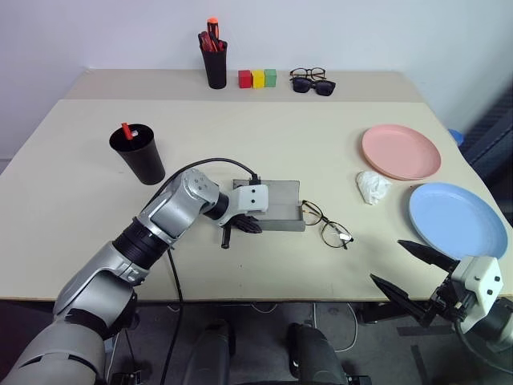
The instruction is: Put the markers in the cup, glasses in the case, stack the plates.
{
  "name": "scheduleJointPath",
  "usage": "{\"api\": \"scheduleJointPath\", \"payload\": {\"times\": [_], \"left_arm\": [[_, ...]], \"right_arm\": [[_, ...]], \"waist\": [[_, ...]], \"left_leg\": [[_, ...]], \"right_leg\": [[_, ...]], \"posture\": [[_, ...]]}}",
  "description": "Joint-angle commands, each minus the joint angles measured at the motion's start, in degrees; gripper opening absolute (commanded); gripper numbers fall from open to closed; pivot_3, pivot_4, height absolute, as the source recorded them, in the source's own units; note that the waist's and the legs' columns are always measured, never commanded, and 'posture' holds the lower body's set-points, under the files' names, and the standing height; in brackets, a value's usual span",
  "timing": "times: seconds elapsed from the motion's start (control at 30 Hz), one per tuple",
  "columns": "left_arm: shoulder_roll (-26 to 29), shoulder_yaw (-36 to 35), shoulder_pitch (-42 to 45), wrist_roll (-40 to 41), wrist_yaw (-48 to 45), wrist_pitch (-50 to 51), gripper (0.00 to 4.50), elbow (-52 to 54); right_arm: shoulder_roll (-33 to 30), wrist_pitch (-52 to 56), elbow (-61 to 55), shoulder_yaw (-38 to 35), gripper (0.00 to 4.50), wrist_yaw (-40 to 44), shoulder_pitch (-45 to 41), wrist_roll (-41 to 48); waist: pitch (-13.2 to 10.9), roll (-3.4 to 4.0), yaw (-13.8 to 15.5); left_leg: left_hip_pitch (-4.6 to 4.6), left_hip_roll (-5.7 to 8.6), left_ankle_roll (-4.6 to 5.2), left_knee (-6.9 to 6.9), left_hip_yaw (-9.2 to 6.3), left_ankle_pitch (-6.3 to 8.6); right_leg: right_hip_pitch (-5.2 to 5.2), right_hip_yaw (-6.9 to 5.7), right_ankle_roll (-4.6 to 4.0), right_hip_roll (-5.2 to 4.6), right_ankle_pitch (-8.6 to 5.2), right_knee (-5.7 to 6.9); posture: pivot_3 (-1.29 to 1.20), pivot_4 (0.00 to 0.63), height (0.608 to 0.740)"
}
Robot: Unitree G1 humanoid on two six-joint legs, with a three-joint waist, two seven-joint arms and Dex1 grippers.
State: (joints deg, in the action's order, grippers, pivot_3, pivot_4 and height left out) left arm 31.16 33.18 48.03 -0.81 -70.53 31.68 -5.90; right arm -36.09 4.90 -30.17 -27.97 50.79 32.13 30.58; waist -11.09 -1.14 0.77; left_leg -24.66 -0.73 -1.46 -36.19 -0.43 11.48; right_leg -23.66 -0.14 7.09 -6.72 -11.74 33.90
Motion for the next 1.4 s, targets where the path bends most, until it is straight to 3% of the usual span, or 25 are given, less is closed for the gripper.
{"api": "scheduleJointPath", "payload": {"times": [0.03,0.23,0.37,0.5,0.63,0.73,0.93,1.07,1.2,1.4], "left_arm": [[1.0,-0.9,-0.8,-0.8,0.2,1.4,0.03,3.1],[1.8,-1.4,-2.1,-0.2,0.5,3.2,0.03,5.6],[1.7,-1.7,-2.8,0.1,0.8,3.1,1.36,6.6],[1.2,-2.6,-2.6,0.7,1.3,3.3,3.37,6.9],[1.6,-4.7,-2.3,1.6,1.7,2.8,3.37,7.5],[2.4,-10.3,-3.6,5.4,1.8,0.5,3.37,8.8],[5.5,-20.8,-12.5,12.2,1.2,-9.5,3.37,14.3],[0.2,-29.2,-20.7,16.7,8.4,-19.9,3.37,18.4],[0.8,-30.6,-24.5,19.9,7.5,-17.6,3.37,19.2],[7.0,-31.0,-25.6,25.2,-3.3,-17.9,3.37,15.2]], "right_arm": [[0.0,-0.6,-1.5,-0.8,4.50,0.4,-0.3,0.7],[-0.1,-0.5,-0.7,-0.1,4.50,1.0,-1.2,0.3],[-0.4,-0.5,0.2,0.2,4.50,1.5,-2.3,0.1],[-1.4,1.0,1.6,0.9,4.50,1.5,-3.8,-0.5],[-4.0,7.1,1.6,4.0,4.50,1.8,-6.7,0.8],[-6.1,12.3,2.2,7.5,4.50,1.0,-11.9,1.4],[-8.9,19.7,6.9,13.3,4.50,2.0,-24.0,2.0],[-10.6,23.9,13.1,17.1,4.50,4.8,-32.2,1.9],[-11.2,24.8,20.3,21.4,4.50,8.4,-39.8,0.3],[-11.1,24.7,28.8,26.8,4.50,13.2,-47.6,-3.1]], "waist": [[0.0,0.00,0.0],[0.0,0.01,-0.1],[0.0,0.01,0.0],[0.0,0.01,0.0],[0.0,0.02,-0.1],[0.0,0.02,-0.4],[0.0,0.08,-0.4],[0.0,0.07,0.1],[0.0,0.03,-0.1],[0.0,0.06,-0.4]], "left_leg": [[0.00,0.00,0.00,0.00,0.00,0.00],[0.00,-0.01,0.00,0.02,0.00,0.00],[0.00,-0.01,0.00,0.02,0.00,0.00],[0.00,0.00,0.00,0.00,0.01,0.00],[0.00,0.00,0.00,0.01,0.00,0.00],[0.01,-0.03,0.00,0.02,0.00,0.00],[0.04,-0.03,0.01,0.09,0.02,-0.01],[0.02,-0.01,0.02,0.00,0.02,-0.01],[0.02,0.01,0.02,-0.06,0.01,-0.01],[0.08,-0.02,0.03,0.01,0.04,-0.02]], "right_leg": [[0.00,0.00,-0.01,0.00,0.01,0.00],[-0.01,0.00,-0.02,0.01,0.01,0.00],[-0.02,0.00,-0.02,0.01,0.01,0.00],[0.00,0.00,-0.02,-0.01,0.01,-0.01],[-0.01,0.00,-0.03,0.00,0.02,0.00],[-0.03,0.00,-0.06,0.02,0.04,0.01],[-0.06,0.00,-0.08,0.02,0.05,0.07],[-0.02,0.01,-0.09,-0.01,0.05,0.07],[0.05,-0.01,-0.09,-0.03,0.06,0.06],[-0.03,-0.01,-0.08,0.04,0.06,0.18]], "posture": [[0.00,0.150,0.740],[0.00,0.150,0.740],[0.00,0.150,0.740],[0.00,0.150,0.740],[0.00,0.150,0.740],[0.00,0.150,0.740],[0.00,0.150,0.740],[0.00,0.150,0.740],[0.00,0.150,0.740],[0.00,0.150,0.740]]}}
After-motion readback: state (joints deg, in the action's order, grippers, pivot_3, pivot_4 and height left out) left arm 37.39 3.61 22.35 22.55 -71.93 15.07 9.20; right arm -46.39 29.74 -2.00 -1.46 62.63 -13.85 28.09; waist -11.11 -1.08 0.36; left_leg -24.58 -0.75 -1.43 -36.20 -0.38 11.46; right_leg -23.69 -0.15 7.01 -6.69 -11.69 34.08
